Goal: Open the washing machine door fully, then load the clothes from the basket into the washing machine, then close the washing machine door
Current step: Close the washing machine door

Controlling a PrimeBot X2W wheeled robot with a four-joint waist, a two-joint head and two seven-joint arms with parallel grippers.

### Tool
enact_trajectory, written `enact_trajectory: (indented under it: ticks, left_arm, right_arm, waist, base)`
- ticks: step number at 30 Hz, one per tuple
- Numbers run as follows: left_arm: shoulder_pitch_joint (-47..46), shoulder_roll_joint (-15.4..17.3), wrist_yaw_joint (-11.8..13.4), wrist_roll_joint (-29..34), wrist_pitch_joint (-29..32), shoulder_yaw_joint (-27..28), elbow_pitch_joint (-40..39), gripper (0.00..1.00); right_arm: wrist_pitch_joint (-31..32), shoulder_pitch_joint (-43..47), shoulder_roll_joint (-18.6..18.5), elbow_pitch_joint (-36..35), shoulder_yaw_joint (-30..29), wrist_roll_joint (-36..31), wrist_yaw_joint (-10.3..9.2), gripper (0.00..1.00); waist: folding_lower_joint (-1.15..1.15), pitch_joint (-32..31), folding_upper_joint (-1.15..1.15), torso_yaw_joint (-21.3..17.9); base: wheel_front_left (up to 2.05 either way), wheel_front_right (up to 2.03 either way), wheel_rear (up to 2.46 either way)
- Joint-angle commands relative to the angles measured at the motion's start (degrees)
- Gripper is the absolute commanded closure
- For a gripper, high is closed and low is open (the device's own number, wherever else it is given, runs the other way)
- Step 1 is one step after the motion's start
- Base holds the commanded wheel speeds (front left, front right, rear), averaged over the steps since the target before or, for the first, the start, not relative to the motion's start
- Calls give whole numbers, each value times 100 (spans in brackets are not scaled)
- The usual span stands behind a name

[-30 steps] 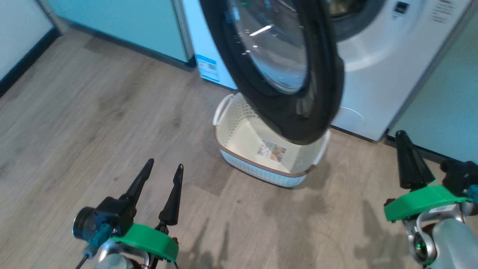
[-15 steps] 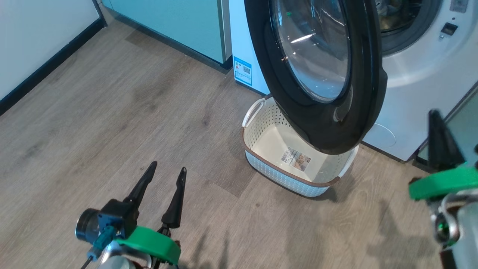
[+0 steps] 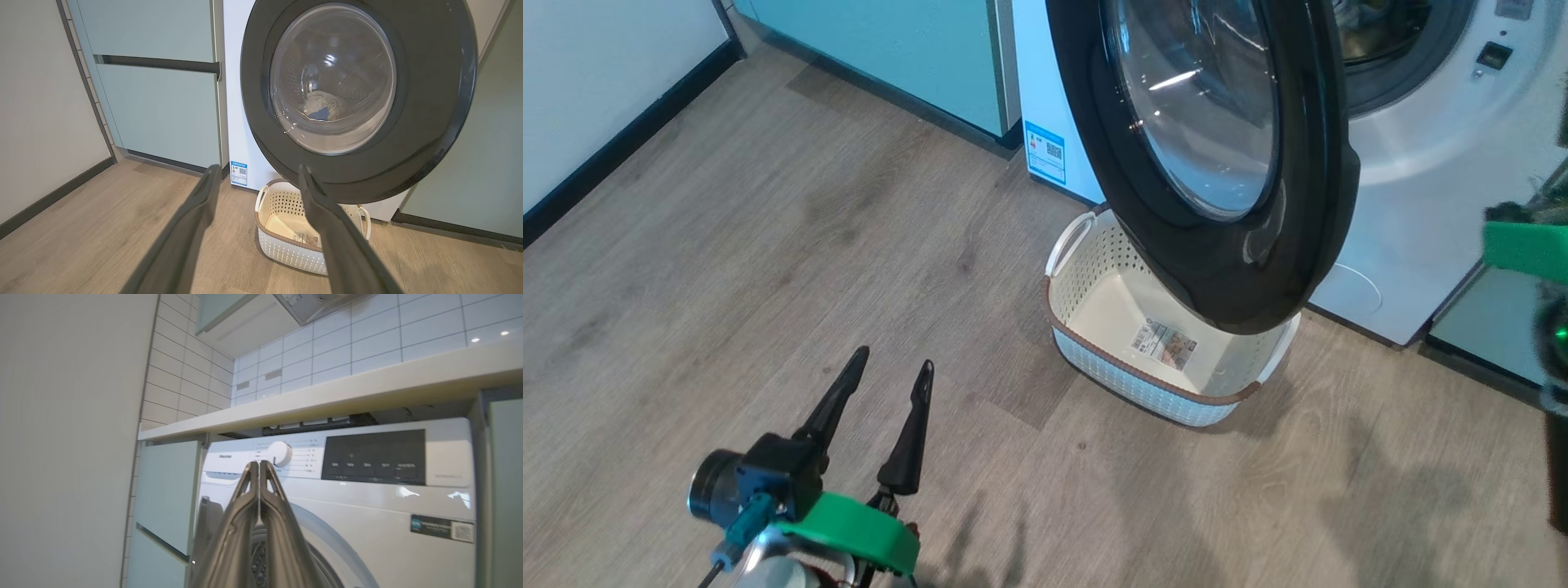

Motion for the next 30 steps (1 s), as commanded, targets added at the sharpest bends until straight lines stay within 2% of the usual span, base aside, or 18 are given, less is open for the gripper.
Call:
enact_trajectory:
  ticks: [1, 6, 13, 22, 30]
  left_arm:
    - [-228, 44, 9, 58, -35, 249, -185, 0]
    - [-245, -9, -3, 77, -35, 289, -197, 0]
    - [-260, -92, -45, 124, -36, 317, -191, 0]
    - [-259, -184, -87, 191, -36, 396, -181, 0]
    - [-281, -250, -170, 245, -36, 443, -156, 0]
  right_arm:
    - [111, -220, 64, -313, 223, -36, -16, 100]
    - [484, -236, 176, -728, 955, 52, -16, 100]
    - [873, 303, 253, -440, 1761, 284, -16, 100]
    - [946, 868, 207, 169, 2103, 488, -16, 100]
    - [870, 880, 216, 715, 1938, 522, -16, 100]
  waist:
    - [0, 12, 0, 8]
    - [0, 41, 0, 45]
    - [0, 74, 0, 114]
    - [0, 142, 0, 54]
    - [0, 142, 0, -23]
  base:
    - [0, 0, 0]
    - [0, 0, 0]
    - [0, 0, 0]
    - [0, 0, 0]
    - [0, 0, 0]
